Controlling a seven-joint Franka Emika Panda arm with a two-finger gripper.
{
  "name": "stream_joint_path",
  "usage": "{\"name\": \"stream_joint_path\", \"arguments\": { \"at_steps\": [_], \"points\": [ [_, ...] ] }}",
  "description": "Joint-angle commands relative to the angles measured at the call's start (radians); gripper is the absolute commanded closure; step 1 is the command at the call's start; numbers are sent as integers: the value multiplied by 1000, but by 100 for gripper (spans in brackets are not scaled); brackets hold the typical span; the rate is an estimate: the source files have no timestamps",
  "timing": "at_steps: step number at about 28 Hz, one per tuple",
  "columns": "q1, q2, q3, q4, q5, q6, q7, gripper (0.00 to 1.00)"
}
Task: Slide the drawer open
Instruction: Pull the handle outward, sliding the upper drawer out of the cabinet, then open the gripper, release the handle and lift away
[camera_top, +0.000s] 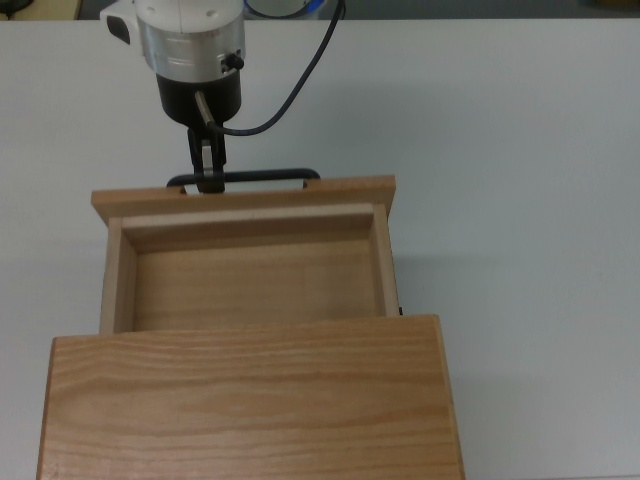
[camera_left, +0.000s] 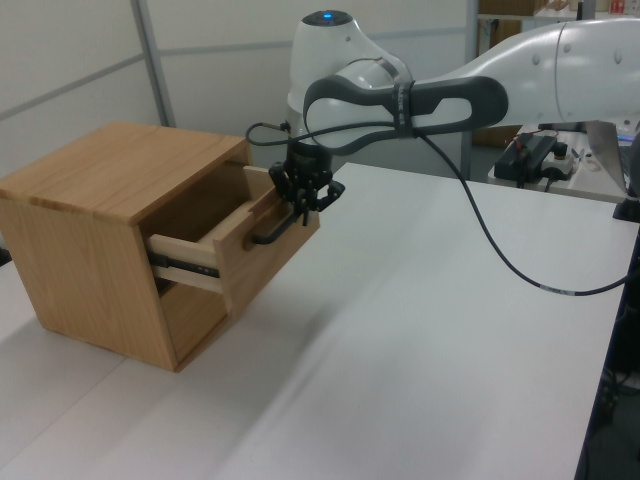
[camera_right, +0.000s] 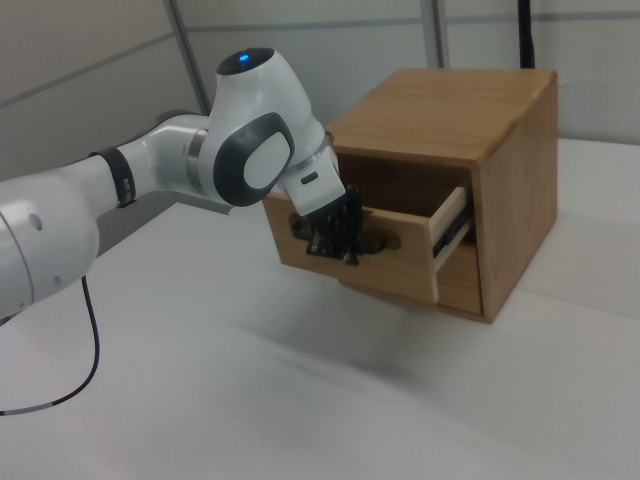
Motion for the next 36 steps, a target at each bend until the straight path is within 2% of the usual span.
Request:
{"name": "stream_joint_path", "arguments": {
  "at_steps": [1,9,19,31,36],
  "points": [
    [-14,-62,-1,-64,5,-109,-37,100],
    [-40,-90,-4,-66,85,-278,-105,100],
    [-55,-131,-8,-64,86,-376,-114,100],
    [-89,-151,-10,-58,88,-394,-133,100],
    [-90,-151,-10,-27,115,-367,-131,100]
  ]
}}
